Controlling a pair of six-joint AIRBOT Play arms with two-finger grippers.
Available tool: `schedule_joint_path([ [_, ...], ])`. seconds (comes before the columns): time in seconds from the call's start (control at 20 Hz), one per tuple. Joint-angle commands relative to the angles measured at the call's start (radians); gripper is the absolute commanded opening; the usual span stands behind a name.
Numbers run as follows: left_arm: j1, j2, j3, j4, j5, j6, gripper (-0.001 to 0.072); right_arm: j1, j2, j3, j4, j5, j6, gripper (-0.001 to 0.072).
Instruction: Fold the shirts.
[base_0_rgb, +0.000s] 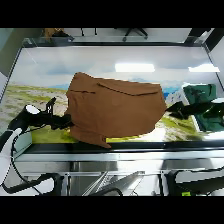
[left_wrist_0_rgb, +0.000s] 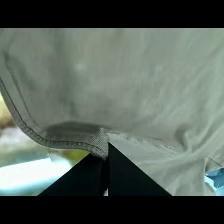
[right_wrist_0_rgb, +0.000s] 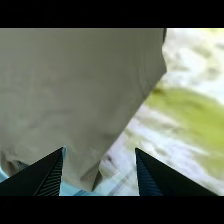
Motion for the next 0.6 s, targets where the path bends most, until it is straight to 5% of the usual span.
schedule_joint_path([
  [0.0, 0.021, -0.006, 0.031, 0.007, -0.013, 0.002, 0.0015, 0.061, 0.001, -0.135, 0.001, -0.09, -0.039, 0.0508],
  [0.25, 0.066, -0.006, 0.031, 0.006, -0.027, 0.002, 0.0015, 0.13, -0.016, -0.138, 0.11, -0.124, -0.083, 0.0496],
  [0.3, 0.066, -0.006, 0.031, 0.004, -0.027, 0.002, 0.0015, 0.134, -0.016, -0.138, 0.151, -0.107, -0.097, 0.0406],
  [0.35, 0.065, -0.006, 0.031, 0.003, -0.027, 0.002, 0.0015, 0.14, -0.016, -0.138, 0.199, -0.068, -0.132, 0.0205],
  [0.45, 0.065, 0.004, 0.031, -0.005, -0.029, 0.003, 0.0014, 0.139, -0.003, -0.135, 0.296, 0.045, -0.175, 0.0022],
  [0.55, 0.065, 0.082, 0.055, -0.003, -0.042, 0.003, 0.0014, 0.121, 0.059, -0.088, 0.39, 0.145, -0.174, 0.0019],
])
